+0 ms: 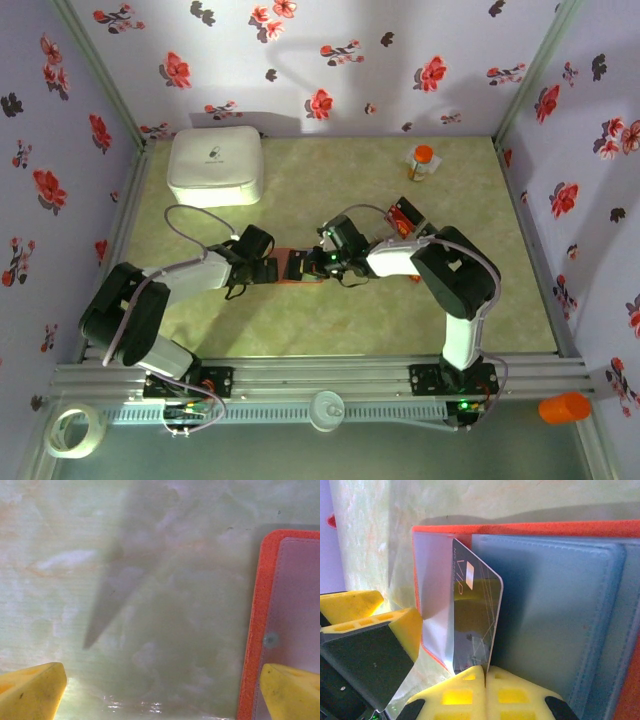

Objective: Put the credit cards into the card holder

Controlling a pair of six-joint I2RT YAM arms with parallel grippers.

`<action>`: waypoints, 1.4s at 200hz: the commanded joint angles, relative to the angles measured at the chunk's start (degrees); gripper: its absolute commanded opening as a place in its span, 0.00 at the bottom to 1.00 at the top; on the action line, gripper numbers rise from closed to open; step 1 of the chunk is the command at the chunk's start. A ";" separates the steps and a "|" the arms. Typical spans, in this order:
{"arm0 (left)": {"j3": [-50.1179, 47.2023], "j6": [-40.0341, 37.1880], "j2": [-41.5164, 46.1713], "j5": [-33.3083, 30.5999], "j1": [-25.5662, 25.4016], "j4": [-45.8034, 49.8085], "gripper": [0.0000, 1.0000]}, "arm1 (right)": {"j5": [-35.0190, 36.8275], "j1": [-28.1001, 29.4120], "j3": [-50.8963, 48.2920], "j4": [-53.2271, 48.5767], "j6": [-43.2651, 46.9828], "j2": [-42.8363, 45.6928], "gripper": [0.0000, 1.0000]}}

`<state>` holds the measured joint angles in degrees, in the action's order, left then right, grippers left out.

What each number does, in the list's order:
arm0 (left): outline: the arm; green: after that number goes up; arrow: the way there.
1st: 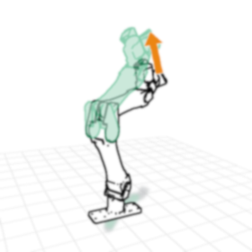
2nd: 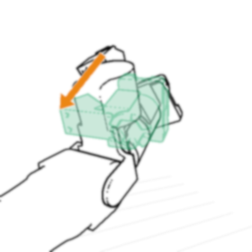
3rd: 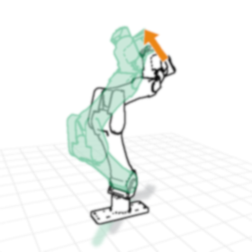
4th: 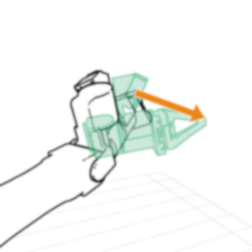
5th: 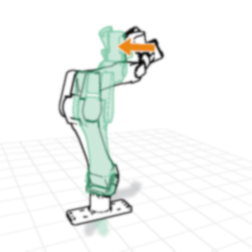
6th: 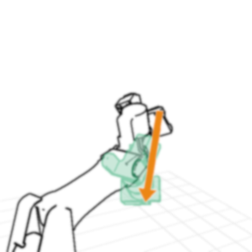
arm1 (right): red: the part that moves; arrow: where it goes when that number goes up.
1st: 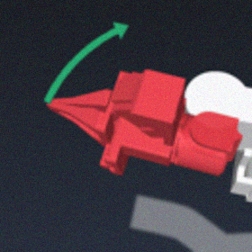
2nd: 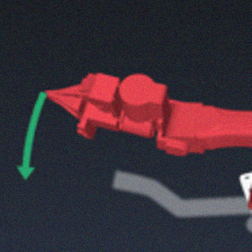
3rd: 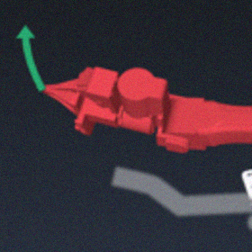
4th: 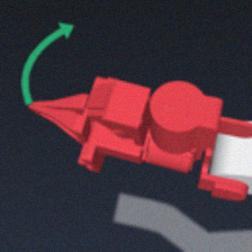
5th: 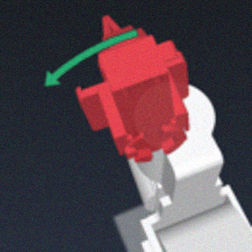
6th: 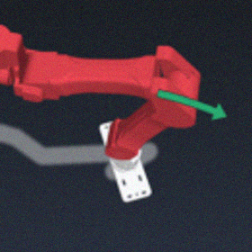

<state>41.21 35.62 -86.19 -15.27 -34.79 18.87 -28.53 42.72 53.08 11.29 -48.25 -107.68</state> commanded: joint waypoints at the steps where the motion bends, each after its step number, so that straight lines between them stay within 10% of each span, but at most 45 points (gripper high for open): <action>1: 0.01 0.59 -0.59 -1.17 -0.46 0.37 1.00 | -0.51 -0.50 1.09 -7.46 2.45 -1.29 0.00; 194: 0.20 0.75 -0.86 -1.17 -0.72 0.04 1.00 | -2.32 0.35 7.26 -10.83 2.77 -5.43 0.00; 238: 0.28 0.85 -1.00 -1.03 -0.78 -0.23 1.00 | -0.78 -1.02 10.49 -19.42 8.57 -2.16 0.34; 280: 0.20 0.84 -1.19 -1.06 -0.81 -0.57 1.00 | 0.43 -3.95 11.61 -23.15 10.65 1.85 0.35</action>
<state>41.21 35.64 -86.35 -15.27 -35.16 18.22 -30.11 40.32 63.07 -6.74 -40.49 -108.77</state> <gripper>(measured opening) 0.998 0.374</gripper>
